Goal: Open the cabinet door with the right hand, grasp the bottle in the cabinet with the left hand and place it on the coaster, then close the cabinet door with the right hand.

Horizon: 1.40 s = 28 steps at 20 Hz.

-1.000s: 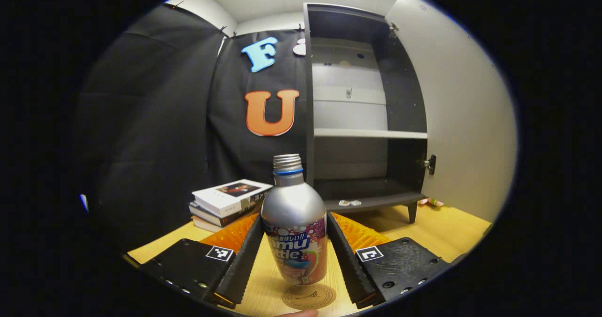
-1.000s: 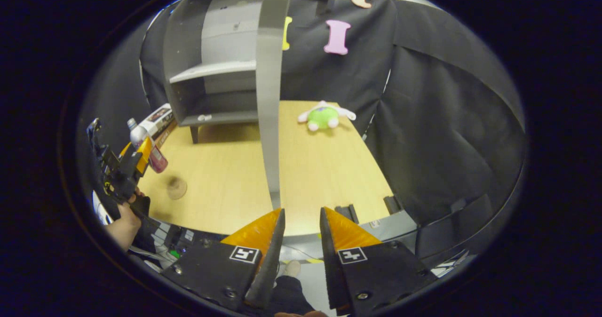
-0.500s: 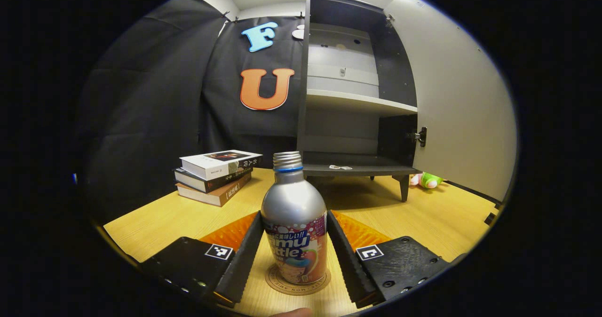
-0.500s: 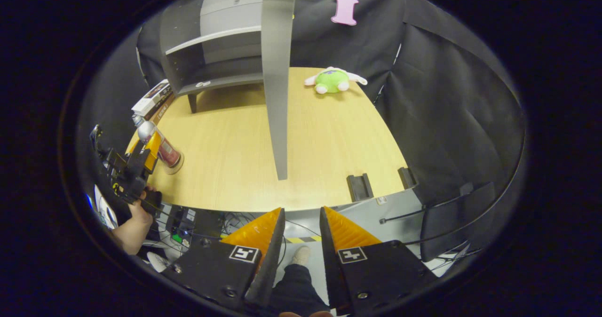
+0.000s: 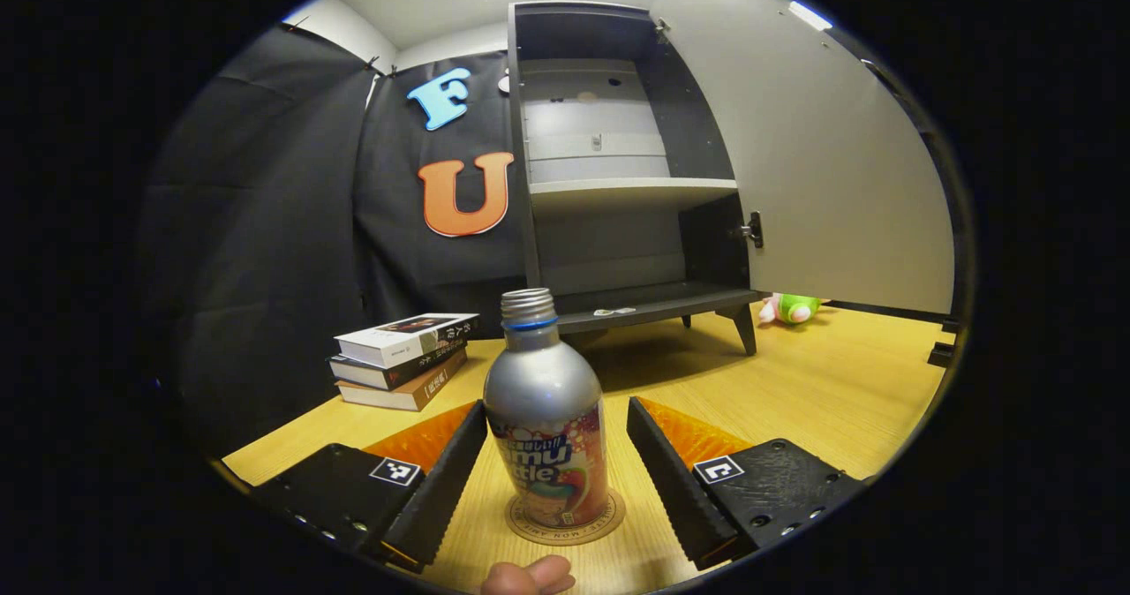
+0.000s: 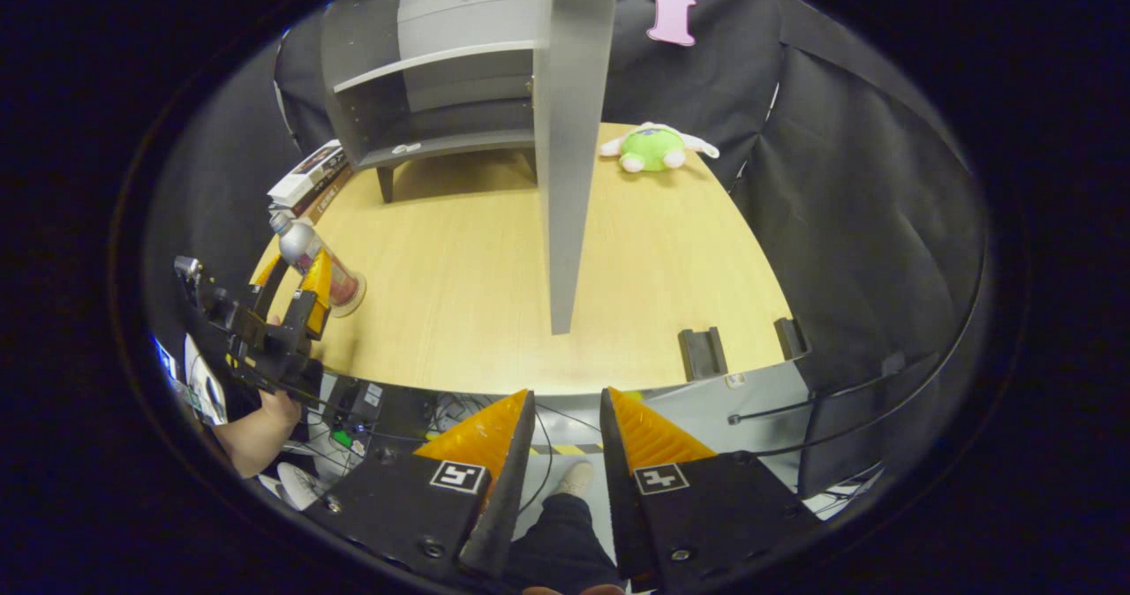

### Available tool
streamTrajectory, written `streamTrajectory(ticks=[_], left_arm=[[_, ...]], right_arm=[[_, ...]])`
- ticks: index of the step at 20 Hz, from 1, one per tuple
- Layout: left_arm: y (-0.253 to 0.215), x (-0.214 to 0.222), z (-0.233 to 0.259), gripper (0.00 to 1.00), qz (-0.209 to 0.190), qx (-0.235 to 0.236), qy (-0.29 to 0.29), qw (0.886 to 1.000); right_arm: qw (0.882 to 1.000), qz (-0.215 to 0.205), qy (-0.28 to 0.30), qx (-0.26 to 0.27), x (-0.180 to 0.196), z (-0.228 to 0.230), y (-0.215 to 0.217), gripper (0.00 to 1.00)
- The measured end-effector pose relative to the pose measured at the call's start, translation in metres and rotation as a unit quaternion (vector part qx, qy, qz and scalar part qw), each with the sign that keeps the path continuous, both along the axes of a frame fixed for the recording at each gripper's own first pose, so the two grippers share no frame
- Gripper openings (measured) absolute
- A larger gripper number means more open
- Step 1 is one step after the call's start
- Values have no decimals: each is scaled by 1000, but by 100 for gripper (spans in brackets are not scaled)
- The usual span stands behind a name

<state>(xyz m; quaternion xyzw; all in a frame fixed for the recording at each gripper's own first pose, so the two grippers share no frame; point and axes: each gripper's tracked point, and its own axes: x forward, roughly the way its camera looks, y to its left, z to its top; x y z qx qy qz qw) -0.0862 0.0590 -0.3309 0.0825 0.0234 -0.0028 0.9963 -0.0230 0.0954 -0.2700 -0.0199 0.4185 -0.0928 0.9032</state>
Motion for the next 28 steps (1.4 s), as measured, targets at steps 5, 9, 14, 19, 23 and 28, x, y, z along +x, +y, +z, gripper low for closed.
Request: streamTrajectory(ticks=[5,9,14,19,23,28], left_arm=[[14,-12,31,96,18,13,-6,1000],[11,-41,82,96,15,5,16,1000],[-24,-57,181,96,-20,-8,8,1000],[-64,-51,256,96,-49,-12,16,999],[-81,-48,299,96,-44,-4,-1,999],[-117,-57,319,100,-56,-22,-5,998]], right_arm=[[1000,-13,-25,-7,-1,10,-12,47],[996,3,-75,-48,8,34,-23,48],[986,-19,-159,-46,13,73,-40,49],[951,-32,-298,-75,16,170,-65,60],[915,-18,-399,-56,39,253,-70,76],[873,6,-480,-84,44,321,-58,91]])
